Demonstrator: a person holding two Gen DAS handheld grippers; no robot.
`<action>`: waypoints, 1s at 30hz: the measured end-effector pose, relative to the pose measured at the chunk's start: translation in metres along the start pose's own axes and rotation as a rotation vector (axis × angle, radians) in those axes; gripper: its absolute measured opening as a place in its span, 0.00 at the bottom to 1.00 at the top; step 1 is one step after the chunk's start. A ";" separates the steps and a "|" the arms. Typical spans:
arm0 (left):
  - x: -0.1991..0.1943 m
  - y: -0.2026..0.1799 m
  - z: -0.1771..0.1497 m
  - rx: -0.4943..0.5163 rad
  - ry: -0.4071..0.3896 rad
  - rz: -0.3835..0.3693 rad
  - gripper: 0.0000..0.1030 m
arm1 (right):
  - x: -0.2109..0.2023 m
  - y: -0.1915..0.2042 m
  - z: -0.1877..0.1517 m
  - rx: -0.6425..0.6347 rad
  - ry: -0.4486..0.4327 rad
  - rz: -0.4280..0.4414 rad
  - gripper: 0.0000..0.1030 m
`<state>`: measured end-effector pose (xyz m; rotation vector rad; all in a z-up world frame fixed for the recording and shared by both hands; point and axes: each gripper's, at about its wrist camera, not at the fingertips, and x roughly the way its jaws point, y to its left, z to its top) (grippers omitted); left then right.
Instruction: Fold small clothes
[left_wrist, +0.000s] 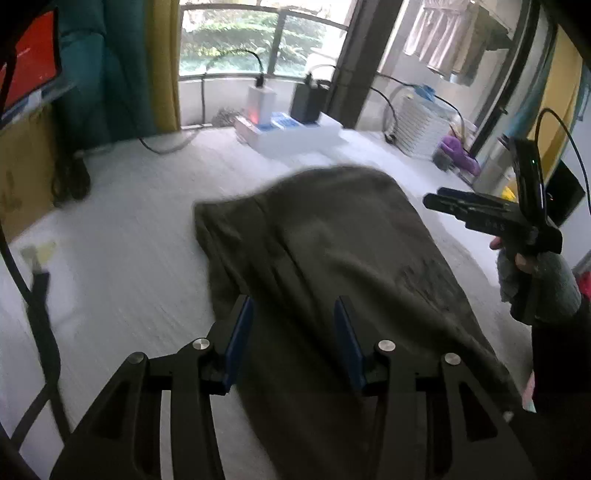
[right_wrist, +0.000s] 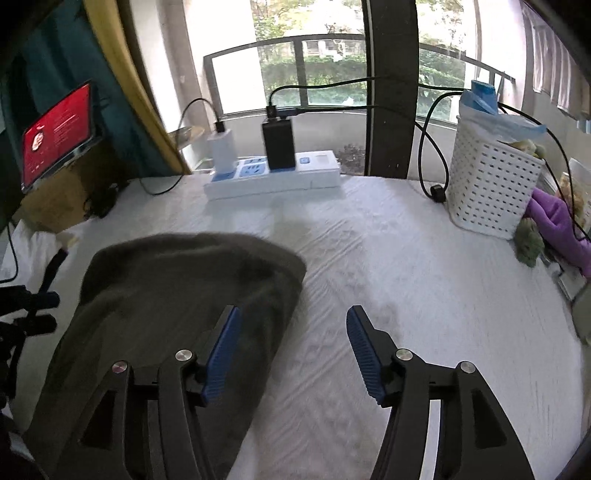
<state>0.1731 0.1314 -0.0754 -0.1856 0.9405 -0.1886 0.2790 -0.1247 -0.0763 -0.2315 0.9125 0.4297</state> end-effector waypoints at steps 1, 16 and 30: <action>-0.001 -0.005 -0.007 -0.002 0.011 -0.020 0.45 | -0.003 0.002 -0.004 -0.001 0.002 0.002 0.61; -0.015 -0.043 -0.073 0.073 0.101 -0.123 0.45 | -0.058 0.033 -0.073 -0.001 0.016 0.017 0.61; -0.060 -0.051 -0.092 0.167 -0.028 -0.115 0.07 | -0.094 0.061 -0.120 -0.031 0.006 0.015 0.61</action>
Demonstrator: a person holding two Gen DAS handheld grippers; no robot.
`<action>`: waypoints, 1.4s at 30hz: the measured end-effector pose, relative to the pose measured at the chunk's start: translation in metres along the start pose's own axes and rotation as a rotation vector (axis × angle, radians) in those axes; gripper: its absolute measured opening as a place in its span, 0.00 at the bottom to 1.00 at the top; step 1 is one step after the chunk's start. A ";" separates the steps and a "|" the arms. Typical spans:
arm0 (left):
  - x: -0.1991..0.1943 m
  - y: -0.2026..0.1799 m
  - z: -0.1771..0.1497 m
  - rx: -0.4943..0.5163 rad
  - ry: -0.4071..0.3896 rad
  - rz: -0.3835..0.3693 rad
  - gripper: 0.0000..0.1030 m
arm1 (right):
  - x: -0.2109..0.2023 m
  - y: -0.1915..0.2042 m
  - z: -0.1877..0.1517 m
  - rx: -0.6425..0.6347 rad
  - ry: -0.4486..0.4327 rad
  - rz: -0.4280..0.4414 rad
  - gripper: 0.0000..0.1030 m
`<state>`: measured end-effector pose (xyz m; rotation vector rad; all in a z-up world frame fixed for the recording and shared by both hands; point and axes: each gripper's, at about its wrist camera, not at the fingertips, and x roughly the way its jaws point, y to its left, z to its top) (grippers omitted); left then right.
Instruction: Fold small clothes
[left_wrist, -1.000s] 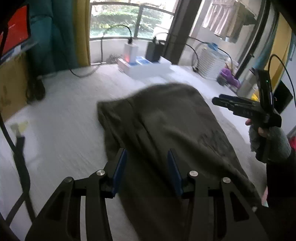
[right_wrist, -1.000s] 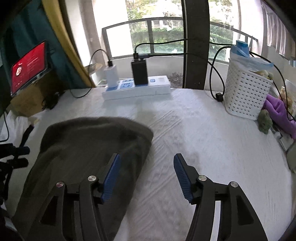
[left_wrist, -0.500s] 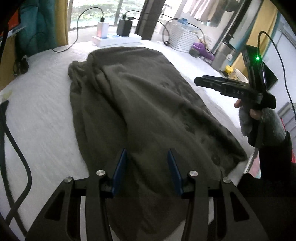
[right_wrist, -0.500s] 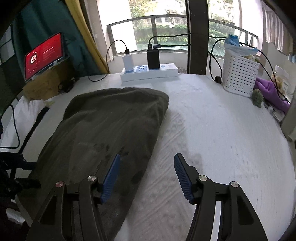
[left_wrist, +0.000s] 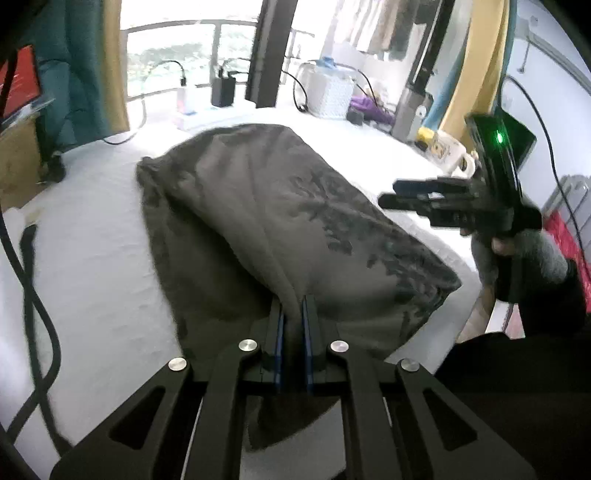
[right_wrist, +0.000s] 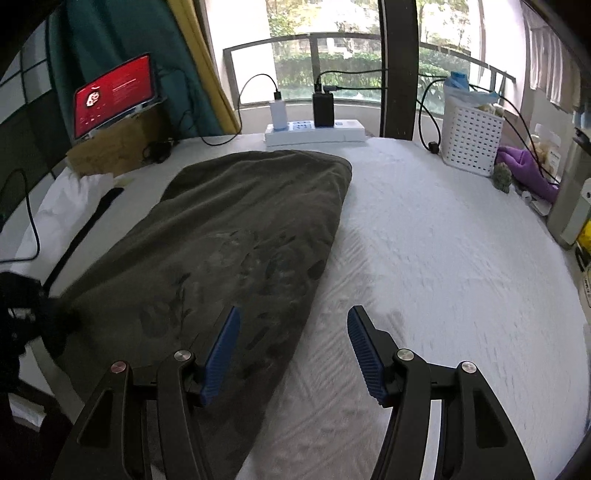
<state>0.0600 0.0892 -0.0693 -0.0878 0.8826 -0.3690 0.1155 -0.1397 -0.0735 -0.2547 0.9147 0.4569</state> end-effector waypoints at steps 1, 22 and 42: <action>-0.004 0.001 -0.002 -0.002 -0.002 -0.009 0.07 | -0.001 0.002 -0.002 -0.007 0.002 -0.001 0.61; -0.002 -0.003 -0.048 -0.007 0.083 0.016 0.09 | -0.012 0.033 -0.067 -0.086 0.067 -0.033 0.61; -0.025 0.011 -0.055 -0.037 0.102 0.048 0.24 | -0.035 0.027 -0.082 -0.085 0.078 -0.042 0.63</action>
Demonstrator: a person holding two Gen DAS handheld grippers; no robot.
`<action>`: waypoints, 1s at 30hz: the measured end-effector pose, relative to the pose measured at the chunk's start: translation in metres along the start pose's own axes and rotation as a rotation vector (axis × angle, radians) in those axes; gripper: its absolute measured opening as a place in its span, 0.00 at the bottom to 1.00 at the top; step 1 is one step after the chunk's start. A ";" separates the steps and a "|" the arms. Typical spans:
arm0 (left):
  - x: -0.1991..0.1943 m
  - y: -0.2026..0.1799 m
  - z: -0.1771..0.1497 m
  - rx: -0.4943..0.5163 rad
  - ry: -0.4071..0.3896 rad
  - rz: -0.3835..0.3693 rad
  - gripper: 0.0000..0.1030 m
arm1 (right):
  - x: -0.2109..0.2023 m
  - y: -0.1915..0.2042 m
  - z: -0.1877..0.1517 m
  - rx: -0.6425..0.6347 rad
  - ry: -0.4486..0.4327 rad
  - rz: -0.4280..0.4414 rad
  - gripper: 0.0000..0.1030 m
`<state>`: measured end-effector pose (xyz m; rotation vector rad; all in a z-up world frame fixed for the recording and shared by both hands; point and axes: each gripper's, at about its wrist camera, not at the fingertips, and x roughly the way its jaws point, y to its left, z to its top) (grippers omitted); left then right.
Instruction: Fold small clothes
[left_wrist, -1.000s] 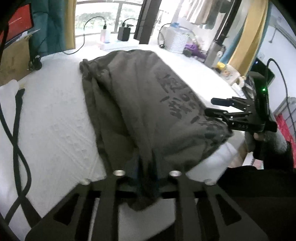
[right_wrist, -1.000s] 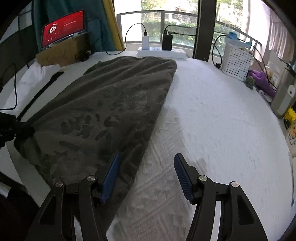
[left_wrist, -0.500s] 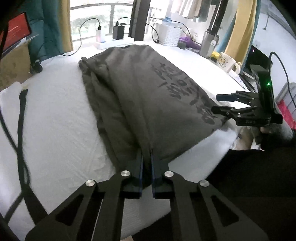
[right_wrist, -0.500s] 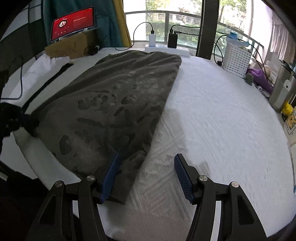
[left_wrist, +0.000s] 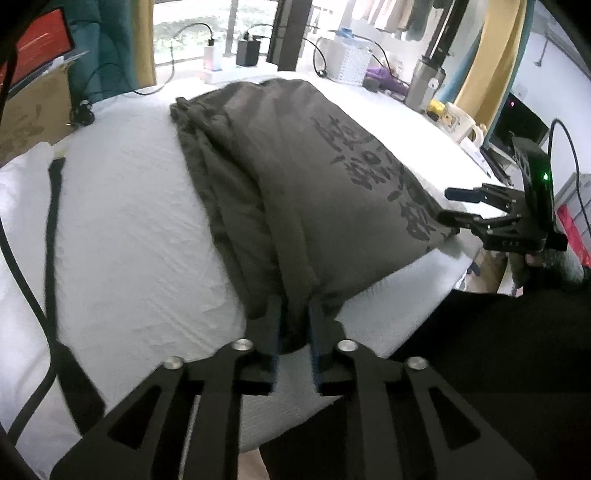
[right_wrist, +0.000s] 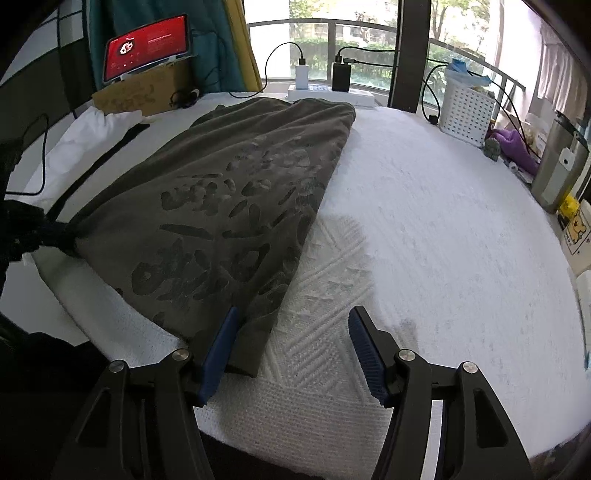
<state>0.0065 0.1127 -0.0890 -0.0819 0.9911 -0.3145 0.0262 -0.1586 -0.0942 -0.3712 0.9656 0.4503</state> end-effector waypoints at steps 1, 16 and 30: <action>-0.003 0.003 0.002 -0.005 -0.007 0.008 0.33 | -0.002 0.000 0.002 -0.002 -0.004 -0.004 0.63; 0.014 0.037 0.063 -0.073 -0.092 0.088 0.36 | 0.005 -0.018 0.038 0.053 -0.053 0.008 0.63; 0.046 0.048 0.116 -0.039 -0.096 0.151 0.36 | 0.042 -0.037 0.074 0.078 -0.019 0.034 0.63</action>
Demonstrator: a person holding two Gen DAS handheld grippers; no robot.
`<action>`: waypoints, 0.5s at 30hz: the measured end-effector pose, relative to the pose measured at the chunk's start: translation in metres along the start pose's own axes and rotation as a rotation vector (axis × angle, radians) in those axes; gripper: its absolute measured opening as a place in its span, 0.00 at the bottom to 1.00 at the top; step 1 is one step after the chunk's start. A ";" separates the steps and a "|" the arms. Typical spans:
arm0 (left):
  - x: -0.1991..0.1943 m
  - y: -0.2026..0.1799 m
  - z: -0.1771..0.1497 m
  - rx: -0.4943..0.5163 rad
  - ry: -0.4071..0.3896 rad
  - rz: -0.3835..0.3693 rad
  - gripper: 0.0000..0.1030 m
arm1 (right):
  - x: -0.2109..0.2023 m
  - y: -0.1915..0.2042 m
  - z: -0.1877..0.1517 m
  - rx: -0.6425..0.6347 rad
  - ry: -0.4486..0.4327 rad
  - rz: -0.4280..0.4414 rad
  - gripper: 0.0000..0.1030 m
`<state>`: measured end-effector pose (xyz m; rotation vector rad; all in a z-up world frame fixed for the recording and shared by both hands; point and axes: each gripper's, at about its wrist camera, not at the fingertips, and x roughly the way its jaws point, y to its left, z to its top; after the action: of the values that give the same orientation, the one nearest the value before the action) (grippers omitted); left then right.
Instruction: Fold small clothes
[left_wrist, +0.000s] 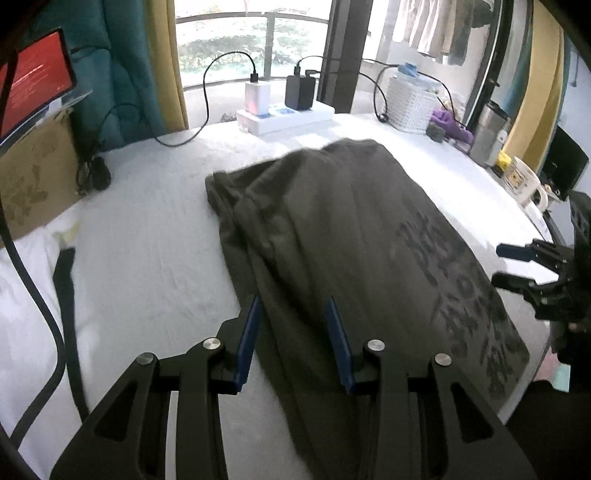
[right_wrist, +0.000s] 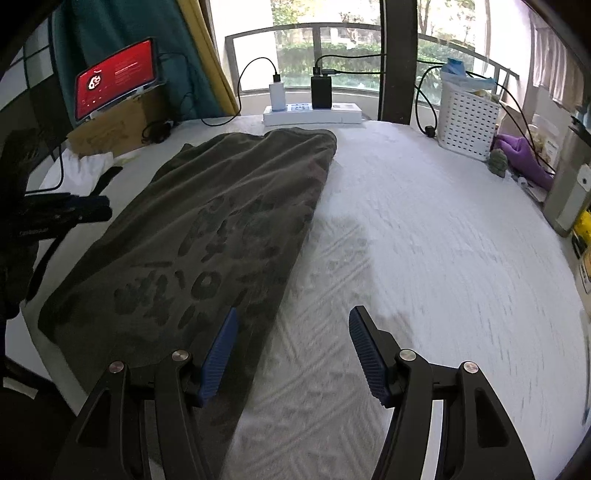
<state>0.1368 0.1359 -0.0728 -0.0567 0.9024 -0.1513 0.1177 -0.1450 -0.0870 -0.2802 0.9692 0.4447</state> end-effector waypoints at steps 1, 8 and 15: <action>0.002 0.001 0.003 0.000 -0.002 0.006 0.36 | 0.003 -0.001 0.003 0.000 0.002 0.002 0.63; 0.020 0.006 0.030 0.027 -0.016 0.039 0.36 | 0.017 -0.010 0.024 0.006 0.009 0.007 0.63; 0.040 0.014 0.053 0.034 -0.022 0.065 0.36 | 0.033 -0.019 0.044 0.007 0.012 0.014 0.63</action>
<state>0.2043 0.1427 -0.0722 0.0029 0.8786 -0.1050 0.1750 -0.1350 -0.0906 -0.2704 0.9846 0.4529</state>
